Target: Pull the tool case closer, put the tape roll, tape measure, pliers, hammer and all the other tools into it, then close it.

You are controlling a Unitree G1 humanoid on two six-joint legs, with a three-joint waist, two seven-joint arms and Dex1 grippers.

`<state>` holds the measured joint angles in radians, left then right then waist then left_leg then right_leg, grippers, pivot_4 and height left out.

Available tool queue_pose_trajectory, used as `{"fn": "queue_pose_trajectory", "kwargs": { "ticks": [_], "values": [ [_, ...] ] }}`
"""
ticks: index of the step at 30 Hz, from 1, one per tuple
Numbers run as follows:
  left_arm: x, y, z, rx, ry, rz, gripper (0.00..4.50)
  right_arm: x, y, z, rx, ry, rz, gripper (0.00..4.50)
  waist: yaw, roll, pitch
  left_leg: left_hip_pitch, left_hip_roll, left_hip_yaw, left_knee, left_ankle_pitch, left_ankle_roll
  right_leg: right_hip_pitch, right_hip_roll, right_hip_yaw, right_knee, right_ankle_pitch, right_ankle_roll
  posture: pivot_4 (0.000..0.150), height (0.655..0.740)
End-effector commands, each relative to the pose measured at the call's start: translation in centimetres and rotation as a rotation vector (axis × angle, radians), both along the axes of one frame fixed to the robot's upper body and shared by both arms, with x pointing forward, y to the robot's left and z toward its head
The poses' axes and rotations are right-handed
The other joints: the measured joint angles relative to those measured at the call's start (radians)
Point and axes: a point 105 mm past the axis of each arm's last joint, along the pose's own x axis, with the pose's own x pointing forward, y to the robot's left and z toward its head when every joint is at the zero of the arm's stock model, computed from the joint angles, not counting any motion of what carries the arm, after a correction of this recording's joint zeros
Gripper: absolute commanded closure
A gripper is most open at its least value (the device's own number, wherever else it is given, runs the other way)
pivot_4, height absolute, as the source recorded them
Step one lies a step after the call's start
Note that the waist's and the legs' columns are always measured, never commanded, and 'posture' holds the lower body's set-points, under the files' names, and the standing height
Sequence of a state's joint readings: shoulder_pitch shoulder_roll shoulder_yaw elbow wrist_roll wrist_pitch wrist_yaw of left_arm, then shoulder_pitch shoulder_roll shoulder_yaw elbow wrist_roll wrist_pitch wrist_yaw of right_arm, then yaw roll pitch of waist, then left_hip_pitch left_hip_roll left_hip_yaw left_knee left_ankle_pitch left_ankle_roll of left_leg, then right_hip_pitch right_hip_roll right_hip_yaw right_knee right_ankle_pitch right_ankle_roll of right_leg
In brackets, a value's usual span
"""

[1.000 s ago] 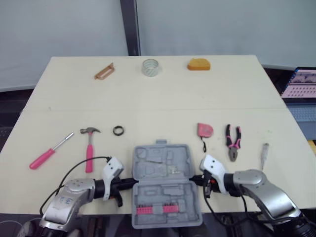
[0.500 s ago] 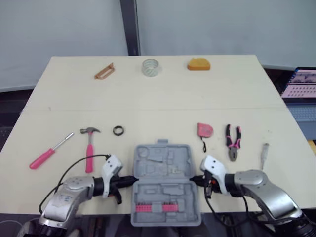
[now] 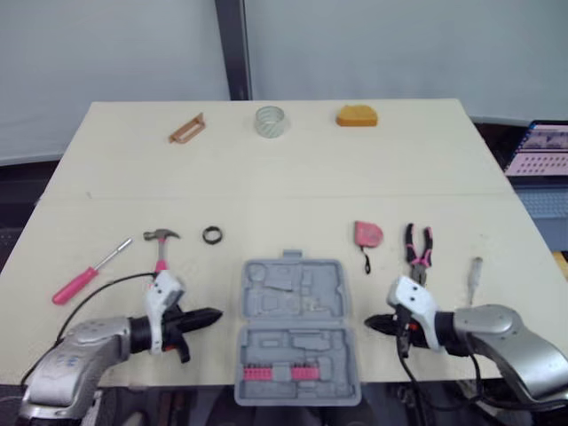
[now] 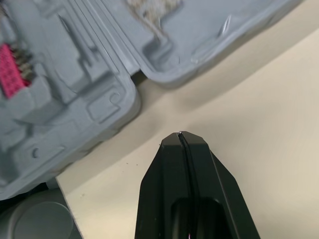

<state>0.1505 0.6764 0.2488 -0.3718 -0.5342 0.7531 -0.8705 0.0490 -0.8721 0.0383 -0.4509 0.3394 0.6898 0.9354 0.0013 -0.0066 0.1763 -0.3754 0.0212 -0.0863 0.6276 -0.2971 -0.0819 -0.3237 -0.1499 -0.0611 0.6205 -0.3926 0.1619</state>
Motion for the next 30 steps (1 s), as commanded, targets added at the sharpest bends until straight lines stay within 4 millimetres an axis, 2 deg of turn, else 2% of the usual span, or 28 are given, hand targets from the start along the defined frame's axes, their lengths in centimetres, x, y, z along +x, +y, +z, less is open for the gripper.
{"fn": "queue_pose_trajectory", "kwargs": {
  "ticks": [1,6,12,16,27,28,30],
  "values": [
    [-1.2,0.9,2.5,-0.008,-0.091,-0.003,4.46,-0.7,0.1,1.9,0.029,-0.018,0.028,4.50,0.001,0.000,0.000,0.000,0.000,0.000,0.000,0.000,0.000,0.000,0.000,0.000,-0.001,0.000,0.000,0.150,0.7400],
    [-3.9,2.7,3.4,0.024,-0.127,0.027,4.46,-1.9,-0.7,2.6,0.038,0.003,0.011,4.50,0.003,-0.001,0.001,0.000,0.001,0.004,0.000,-0.001,0.000,0.001,0.000,0.000,-0.002,0.000,0.000,0.150,0.7400],
    [-6.5,4.9,2.8,0.069,-0.131,0.074,4.46,-3.3,-1.6,2.4,0.039,0.034,-0.013,4.50,0.020,-0.001,0.001,0.000,0.004,0.012,0.001,-0.002,0.001,0.001,0.000,0.001,-0.007,0.000,0.000,0.150,0.7400],
    [-6.7,5.6,2.2,0.077,-0.143,0.101,4.46,-3.4,-1.7,2.0,0.042,0.040,-0.017,4.50,0.025,-0.001,0.001,0.001,0.004,0.014,0.001,-0.003,0.002,0.001,0.000,0.002,-0.008,0.001,-0.001,0.150,0.7400],
    [-6.7,5.0,1.7,0.072,-0.114,0.073,4.46,-3.4,-1.6,1.9,0.049,0.036,-0.009,4.50,0.023,-0.001,0.001,0.001,0.005,0.014,0.001,-0.004,0.002,0.001,0.001,0.003,-0.009,0.001,-0.001,0.150,0.7400],
    [-6.9,4.8,1.6,0.058,-0.097,0.059,4.22,-3.4,-1.6,1.9,0.053,0.037,-0.010,4.50,0.023,-0.001,0.001,0.001,0.005,0.014,0.001,-0.004,0.002,0.001,0.001,0.003,-0.009,0.001,-0.001,0.150,0.7400],
    [-7.1,4.7,1.6,0.054,-0.076,0.044,3.62,-3.4,-1.7,2.0,0.057,0.035,-0.019,3.96,0.023,-0.001,0.001,0.001,0.005,0.014,0.001,-0.004,0.002,0.001,0.001,0.003,-0.009,0.001,-0.001,0.150,0.7400]
  ]
}}
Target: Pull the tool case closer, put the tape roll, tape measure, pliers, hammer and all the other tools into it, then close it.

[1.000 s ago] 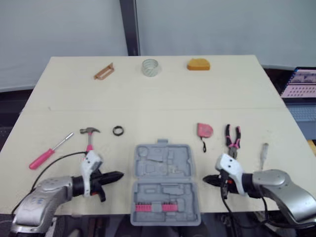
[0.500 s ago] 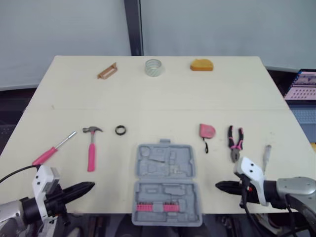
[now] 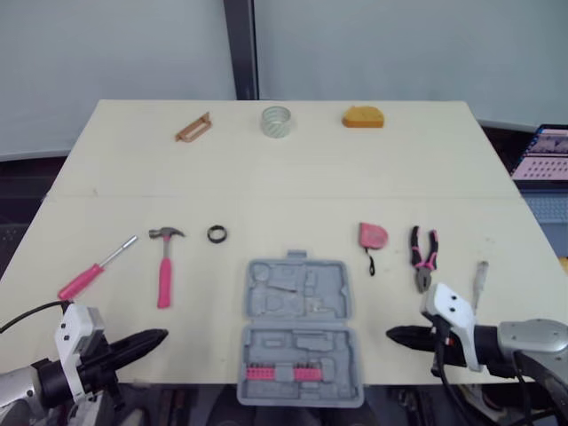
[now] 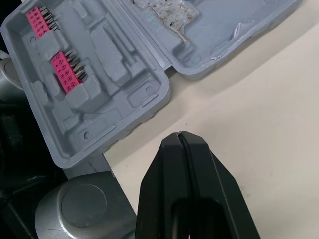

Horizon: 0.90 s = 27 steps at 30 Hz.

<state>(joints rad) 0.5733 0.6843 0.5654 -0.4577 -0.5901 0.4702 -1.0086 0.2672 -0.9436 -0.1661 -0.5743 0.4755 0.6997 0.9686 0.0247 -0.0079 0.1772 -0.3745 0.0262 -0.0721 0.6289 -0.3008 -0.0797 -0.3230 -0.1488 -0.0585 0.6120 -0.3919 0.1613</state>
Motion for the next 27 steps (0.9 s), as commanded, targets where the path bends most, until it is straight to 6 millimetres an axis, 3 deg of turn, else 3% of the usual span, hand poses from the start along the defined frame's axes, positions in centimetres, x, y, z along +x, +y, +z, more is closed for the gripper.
{"fn": "queue_pose_trajectory", "kwargs": {
  "ticks": [1,7,8,10,13,19,22,27],
  "values": [
    [-0.6,-0.4,0.1,-0.007,0.031,-0.038,3.20,-0.1,0.0,0.6,0.014,-0.011,0.006,3.63,0.000,0.000,0.000,0.000,0.000,0.000,0.000,0.000,0.000,0.000,0.000,0.000,0.000,0.000,0.000,0.150,0.7400],
    [-0.6,-0.9,0.7,-0.034,0.004,-0.058,0.08,-0.1,0.1,0.8,0.033,-0.020,-0.003,0.62,0.000,0.000,0.000,0.000,0.000,0.000,0.000,0.000,0.000,0.000,0.000,0.000,0.000,0.000,0.000,0.150,0.7400],
    [-0.4,-1.0,0.9,-0.038,-0.012,-0.059,0.00,0.0,0.2,1.1,0.047,-0.032,-0.005,0.13,0.000,0.000,0.000,0.000,0.000,0.000,0.000,0.000,0.000,0.000,0.000,0.000,0.000,0.000,0.000,0.150,0.7400],
    [0.2,-0.9,0.9,-0.020,-0.043,-0.029,0.00,0.6,0.7,2.0,0.087,-0.103,-0.002,0.05,0.000,0.000,0.000,0.000,0.000,0.000,0.000,0.000,0.000,0.000,0.000,0.000,0.000,0.000,0.000,0.150,0.7400],
    [1.0,-0.5,0.3,-0.003,-0.030,0.019,0.00,1.1,2.1,4.9,0.199,-0.363,0.062,0.05,0.000,0.000,0.000,0.000,0.000,0.000,0.000,0.000,0.000,0.000,0.000,0.000,0.000,0.000,0.000,0.150,0.7400],
    [2.7,-1.3,0.6,-0.035,-0.009,0.028,0.00,0.8,3.2,6.7,0.357,-0.549,0.093,0.05,-0.001,0.000,0.000,0.000,0.000,0.000,0.000,0.000,0.000,0.001,0.000,0.000,0.000,0.000,0.001,0.150,0.7400],
    [3.3,-1.6,0.6,0.023,0.025,0.012,0.00,0.8,3.5,6.1,0.359,-0.553,0.085,0.05,-0.002,0.000,0.000,0.001,0.001,0.000,0.000,0.000,0.000,0.001,0.001,0.001,0.001,0.000,0.001,0.150,0.7400],
    [6.7,-1.1,3.3,0.184,0.026,0.000,0.00,0.9,3.6,5.6,0.339,-0.550,0.096,0.05,0.001,0.000,0.000,0.002,0.001,0.000,0.000,0.000,-0.001,0.001,0.001,0.001,0.002,0.000,0.001,0.150,0.7400]
  ]
}}
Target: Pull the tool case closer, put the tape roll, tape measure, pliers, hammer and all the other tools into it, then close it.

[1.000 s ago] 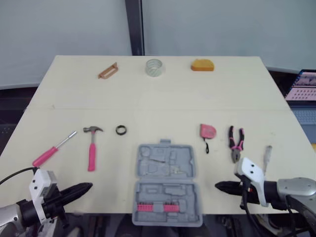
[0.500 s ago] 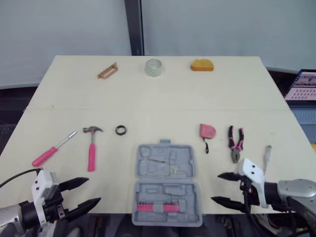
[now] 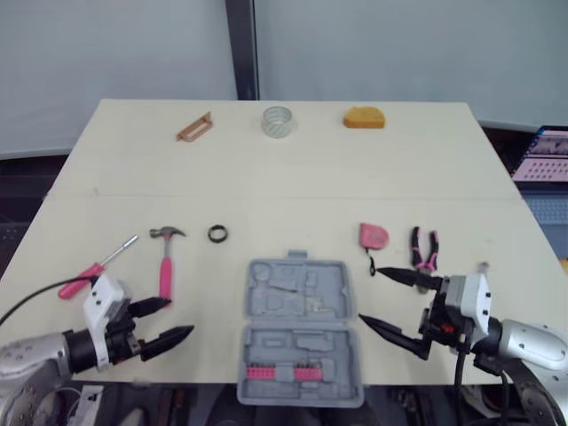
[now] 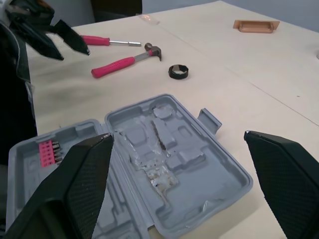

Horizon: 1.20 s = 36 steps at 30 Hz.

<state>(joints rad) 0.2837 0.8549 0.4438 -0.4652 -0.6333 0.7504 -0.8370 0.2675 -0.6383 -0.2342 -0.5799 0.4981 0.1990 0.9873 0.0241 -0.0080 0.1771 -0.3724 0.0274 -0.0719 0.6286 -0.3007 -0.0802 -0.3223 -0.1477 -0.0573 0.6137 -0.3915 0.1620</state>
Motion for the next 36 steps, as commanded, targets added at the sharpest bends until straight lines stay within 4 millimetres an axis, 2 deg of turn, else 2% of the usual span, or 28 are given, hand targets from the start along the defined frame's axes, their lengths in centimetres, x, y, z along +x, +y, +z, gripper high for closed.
{"fn": "queue_pose_trajectory", "kwargs": {
  "ticks": [1,4,6,9,13,17,21,29,36],
  "values": [
    [2.5,0.3,2.0,0.152,-0.019,0.002,0.00,0.2,0.1,0.0,-0.012,-0.020,-0.001,0.05,0.000,0.000,0.000,0.000,0.000,0.000,0.000,0.000,0.000,0.000,0.000,0.000,0.000,0.000,0.000,0.150,0.7400],
    [5.0,0.0,3.4,0.291,-0.004,-0.020,0.00,0.6,0.1,-0.4,-0.033,-0.015,-0.013,0.05,-0.002,0.000,0.000,0.001,0.000,0.001,0.000,0.000,0.000,0.000,0.000,0.001,0.004,0.000,0.000,0.150,0.7400],
    [6.2,-0.2,3.6,0.440,0.034,-0.039,0.00,0.8,0.1,-0.6,-0.044,-0.009,-0.021,0.05,-0.002,0.000,0.000,0.000,0.000,0.001,-0.001,0.000,0.000,-0.001,0.000,0.001,0.006,0.000,0.000,0.150,0.7400],
    [7.5,-1.8,4.4,0.485,0.033,-0.149,0.00,1.0,0.1,-0.7,-0.056,-0.005,-0.023,0.05,-0.009,0.001,0.001,0.001,0.000,0.003,-0.002,0.000,0.000,-0.002,0.000,0.003,0.006,0.000,0.000,0.150,0.7400],
    [9.9,-3.4,4.8,0.554,0.049,-0.204,0.00,1.2,0.0,-0.7,-0.076,-0.002,-0.030,0.05,-0.010,-0.001,0.002,0.000,0.000,0.004,-0.001,0.000,0.000,-0.003,0.001,0.003,0.007,0.000,0.000,0.150,0.7400],
    [12.0,-3.8,3.9,0.686,0.053,-0.262,0.00,1.3,-0.1,-1.0,-0.112,0.022,-0.038,0.05,-0.011,-0.001,0.002,0.000,0.000,0.005,-0.001,0.000,0.000,-0.004,0.001,0.004,0.007,0.000,0.000,0.150,0.7400],
    [13.3,-4.5,3.2,0.747,0.063,-0.303,0.00,1.4,-0.2,-1.1,-0.129,0.036,-0.042,0.05,-0.009,-0.001,0.002,-0.001,0.000,0.005,0.000,0.000,0.000,-0.004,0.001,0.003,0.007,0.000,0.000,0.150,0.7400],
    [15.7,-6.4,2.0,0.789,0.034,-0.352,0.00,1.4,-0.5,-1.3,-0.149,0.052,-0.048,0.05,-0.002,-0.003,0.003,-0.002,0.000,0.005,0.001,0.000,0.000,-0.004,0.001,0.003,0.007,0.000,0.001,0.150,0.7400],
    [17.1,-6.4,1.2,0.826,0.018,-0.359,0.00,1.3,-0.6,-1.3,-0.156,0.057,-0.060,0.05,-0.002,-0.003,0.004,-0.002,0.000,0.005,0.002,0.000,0.000,-0.004,0.001,0.003,0.008,0.000,0.001,0.150,0.7400]
  ]
}}
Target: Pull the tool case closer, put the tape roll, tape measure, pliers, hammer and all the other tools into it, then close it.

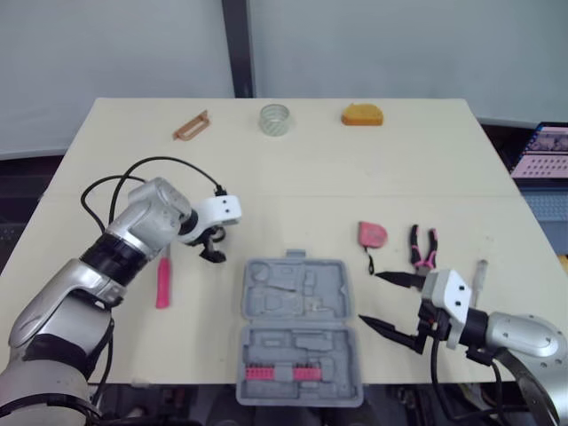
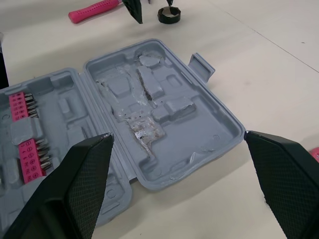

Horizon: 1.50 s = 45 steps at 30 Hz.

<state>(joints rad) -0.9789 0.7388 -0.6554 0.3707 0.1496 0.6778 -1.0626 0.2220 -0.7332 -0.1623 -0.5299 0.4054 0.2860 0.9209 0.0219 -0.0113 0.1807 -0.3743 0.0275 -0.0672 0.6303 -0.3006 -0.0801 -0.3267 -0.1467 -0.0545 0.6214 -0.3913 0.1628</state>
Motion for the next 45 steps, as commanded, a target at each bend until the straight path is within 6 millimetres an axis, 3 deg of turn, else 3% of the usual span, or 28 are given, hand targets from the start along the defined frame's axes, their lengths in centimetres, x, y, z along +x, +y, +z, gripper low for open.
{"fn": "queue_pose_trajectory", "kwargs": {
  "ticks": [1,18,22,24,26,29,37,41,45],
  "values": [
    [0.7,0.2,0.7,0.019,-0.036,-0.009,0.00,-0.2,0.2,0.9,0.000,-0.038,0.003,0.05,0.000,0.000,0.000,0.000,0.000,0.000,0.000,0.000,0.000,0.000,0.000,0.000,0.000,0.000,0.000,0.150,0.7400],
    [1.1,0.4,-2.0,0.027,0.023,0.011,0.00,-0.8,0.2,1.0,-0.001,-0.038,-0.013,0.05,0.001,-0.001,0.001,0.000,0.000,0.000,0.001,0.000,0.000,0.000,0.000,-0.001,0.001,0.000,0.000,0.150,0.7400],
    [1.3,0.8,-2.0,0.034,0.015,0.023,1.24,-0.8,0.1,1.0,-0.003,-0.036,-0.013,0.00,0.001,-0.001,0.001,0.000,0.000,0.000,0.001,0.000,0.000,0.000,0.000,-0.001,0.002,0.000,0.000,0.150,0.7400],
    [1.4,1.0,-2.0,0.037,0.013,0.027,2.10,-0.8,0.1,1.0,-0.003,-0.036,-0.014,0.00,0.000,-0.001,0.001,0.001,0.000,0.000,0.001,0.000,0.000,0.000,0.000,-0.001,0.002,0.000,0.000,0.150,0.7400],
    [1.4,1.1,-2.0,0.037,0.012,0.030,3.23,-0.9,0.1,1.0,-0.002,-0.036,-0.014,0.00,-0.001,-0.001,0.001,0.001,0.000,0.000,0.001,0.000,0.000,0.000,0.000,-0.001,0.002,0.000,0.000,0.150,0.7400],
    [1.4,1.3,-2.0,0.037,0.011,0.035,4.48,-0.9,0.1,1.0,-0.002,-0.036,-0.015,0.00,-0.001,-0.001,0.001,0.001,0.000,0.000,0.001,0.000,0.000,0.000,0.000,-0.001,0.003,0.000,0.000,0.150,0.7400],
    [0.6,2.3,-1.9,0.001,0.035,0.060,4.48,-1.0,-0.2,1.0,0.003,-0.046,-0.026,0.00,-0.009,-0.001,0.001,0.001,0.000,0.000,0.001,0.000,0.000,0.000,0.000,-0.001,0.003,0.000,0.000,0.150,0.7400],
    [-0.1,1.9,1.0,-0.109,0.051,0.056,4.48,-1.2,-0.6,1.2,-0.005,-0.046,-0.011,0.00,-0.018,-0.001,0.001,0.001,0.001,0.000,0.001,0.000,0.000,0.000,0.000,-0.003,0.003,0.000,0.000,0.150,0.7400],
    [-2.3,0.0,5.5,-0.297,0.118,-0.066,4.48,-1.4,-0.8,1.2,-0.020,-0.039,0.009,0.00,-0.020,-0.001,0.001,0.000,0.001,-0.001,0.001,0.000,0.000,0.000,0.000,-0.004,0.003,0.000,0.000,0.150,0.7400]
  ]
}}
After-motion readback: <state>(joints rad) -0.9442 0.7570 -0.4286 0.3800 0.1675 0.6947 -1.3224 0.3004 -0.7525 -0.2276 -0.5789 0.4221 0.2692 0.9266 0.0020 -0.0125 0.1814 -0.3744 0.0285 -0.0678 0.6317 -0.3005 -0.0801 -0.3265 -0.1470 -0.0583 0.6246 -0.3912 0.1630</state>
